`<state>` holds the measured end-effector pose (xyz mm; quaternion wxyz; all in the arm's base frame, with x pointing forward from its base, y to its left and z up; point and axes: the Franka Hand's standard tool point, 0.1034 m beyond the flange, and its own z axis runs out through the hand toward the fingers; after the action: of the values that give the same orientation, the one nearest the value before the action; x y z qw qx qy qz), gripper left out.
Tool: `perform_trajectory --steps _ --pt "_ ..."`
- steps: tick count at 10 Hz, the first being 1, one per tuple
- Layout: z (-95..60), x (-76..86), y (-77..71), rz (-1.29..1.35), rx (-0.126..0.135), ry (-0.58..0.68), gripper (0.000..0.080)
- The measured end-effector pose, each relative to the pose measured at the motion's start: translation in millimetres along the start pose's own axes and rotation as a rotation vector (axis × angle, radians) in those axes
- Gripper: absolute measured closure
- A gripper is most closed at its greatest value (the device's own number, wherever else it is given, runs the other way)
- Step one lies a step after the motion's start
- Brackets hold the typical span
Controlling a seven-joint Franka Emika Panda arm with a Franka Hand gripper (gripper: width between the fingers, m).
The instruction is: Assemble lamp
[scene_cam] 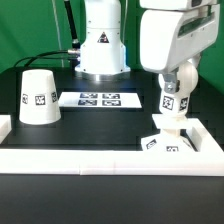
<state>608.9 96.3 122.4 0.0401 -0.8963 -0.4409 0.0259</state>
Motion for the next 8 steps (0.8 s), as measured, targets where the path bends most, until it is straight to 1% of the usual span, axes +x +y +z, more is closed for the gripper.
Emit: perform_trajectory --steps 2,4,5,6,8 --pt "0.0 -2.4 2.8 0.215 0.003 0.006 0.0222" --pt "-0.1 -3.0 4.0 0.323 0.008 0.013 0.022" --pt "-0.1 -2.4 4.6 0.425 0.009 0.019 0.022" --pt "0.0 -2.0 4.6 0.513 0.015 0.025 0.022" --pt "-0.1 -0.4 3.7 0.659 0.016 0.027 0.022"
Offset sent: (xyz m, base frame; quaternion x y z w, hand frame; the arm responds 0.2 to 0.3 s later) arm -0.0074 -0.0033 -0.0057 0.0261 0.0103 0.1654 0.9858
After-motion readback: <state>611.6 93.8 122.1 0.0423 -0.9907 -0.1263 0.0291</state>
